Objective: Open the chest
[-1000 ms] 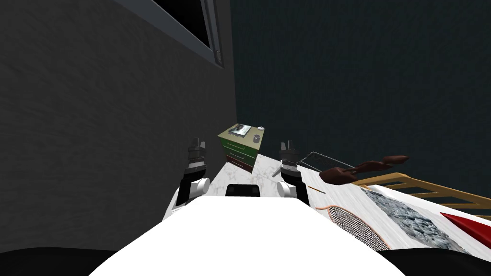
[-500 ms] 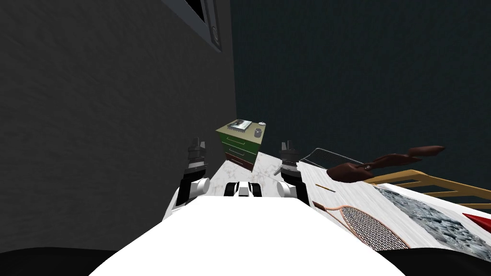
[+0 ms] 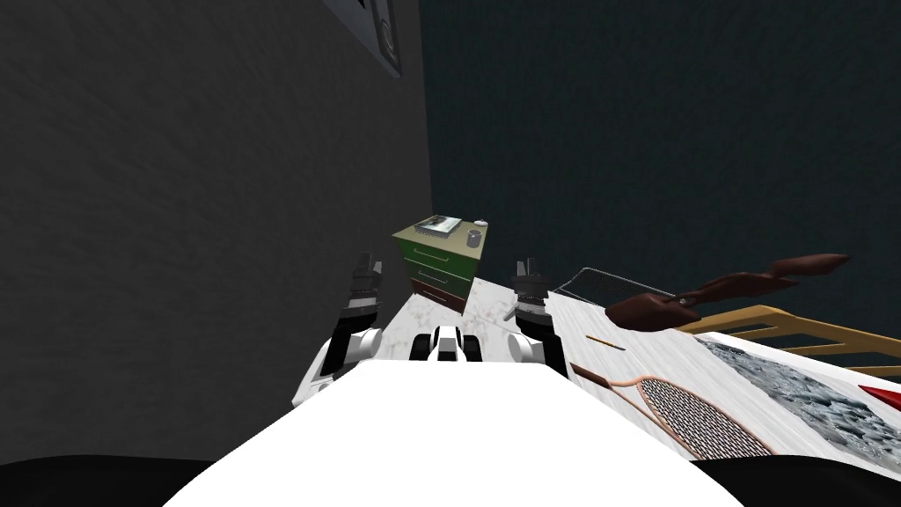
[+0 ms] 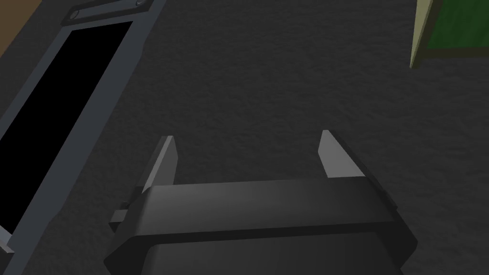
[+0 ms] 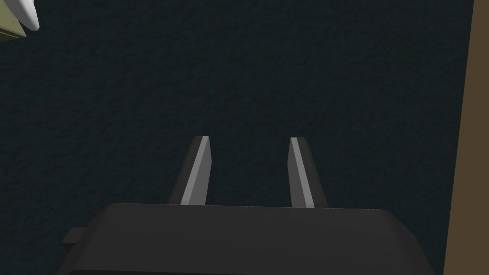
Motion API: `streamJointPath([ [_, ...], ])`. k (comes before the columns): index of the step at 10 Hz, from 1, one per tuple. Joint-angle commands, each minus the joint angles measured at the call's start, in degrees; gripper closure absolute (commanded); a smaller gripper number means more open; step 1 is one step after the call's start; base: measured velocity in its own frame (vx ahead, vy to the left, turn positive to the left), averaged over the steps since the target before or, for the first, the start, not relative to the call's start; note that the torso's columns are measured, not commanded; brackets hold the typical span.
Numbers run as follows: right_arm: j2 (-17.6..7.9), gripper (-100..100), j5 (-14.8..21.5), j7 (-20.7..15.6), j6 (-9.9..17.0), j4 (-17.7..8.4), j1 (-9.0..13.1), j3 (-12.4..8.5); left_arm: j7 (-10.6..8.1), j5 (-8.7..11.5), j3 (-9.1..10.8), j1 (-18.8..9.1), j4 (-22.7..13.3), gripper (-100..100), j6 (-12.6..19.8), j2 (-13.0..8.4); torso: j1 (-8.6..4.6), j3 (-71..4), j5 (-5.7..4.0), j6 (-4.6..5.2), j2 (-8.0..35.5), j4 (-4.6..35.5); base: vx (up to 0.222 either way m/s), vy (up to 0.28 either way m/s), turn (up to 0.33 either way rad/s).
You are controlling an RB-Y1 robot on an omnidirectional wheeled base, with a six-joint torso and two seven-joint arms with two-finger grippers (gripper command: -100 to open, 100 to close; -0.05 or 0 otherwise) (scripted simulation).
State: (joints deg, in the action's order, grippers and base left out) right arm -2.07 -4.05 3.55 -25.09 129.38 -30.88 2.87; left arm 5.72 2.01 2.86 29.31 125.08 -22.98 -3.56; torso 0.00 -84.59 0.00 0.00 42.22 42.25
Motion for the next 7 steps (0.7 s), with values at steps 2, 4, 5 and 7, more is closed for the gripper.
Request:
streamJointPath([
  [2,0.0,0,0.0,0.0,0.0,0.0,0.0,0.0,0.15,-0.6,-0.86,-0.9,-3.6,-100,-1.0,-4.2,0.01,0.0,0.00,0.00,0.1,0.0,0.049,0.017,-0.058],
  [4,0.0,0,0.0,0.0,0.0,0.0,0.0,0.0,0.45,-1.2,-1.87,-1.8,-7.0,-100,-1.9,-5.7,-0.02,0.0,-0.01,0.01,0.0,0.0,0.072,0.018,-0.102],
  [5,0.0,0,0.0,0.0,0.0,0.0,0.0,0.0,0.54,-1.5,-2.22,-2.1,-8.1,-100,-2.3,-6.0,-0.01,0.0,0.00,0.00,0.0,0.0,0.072,0.015,-0.082],
  [7,0.0,0,0.0,0.0,0.0,0.0,0.0,0.0,0.83,-2.1,-3.21,-3.0,-11.5,-100,-3.2,-5.8,0.02,0.0,0.00,0.00,0.0,0.0,0.084,0.031,-0.092],
])
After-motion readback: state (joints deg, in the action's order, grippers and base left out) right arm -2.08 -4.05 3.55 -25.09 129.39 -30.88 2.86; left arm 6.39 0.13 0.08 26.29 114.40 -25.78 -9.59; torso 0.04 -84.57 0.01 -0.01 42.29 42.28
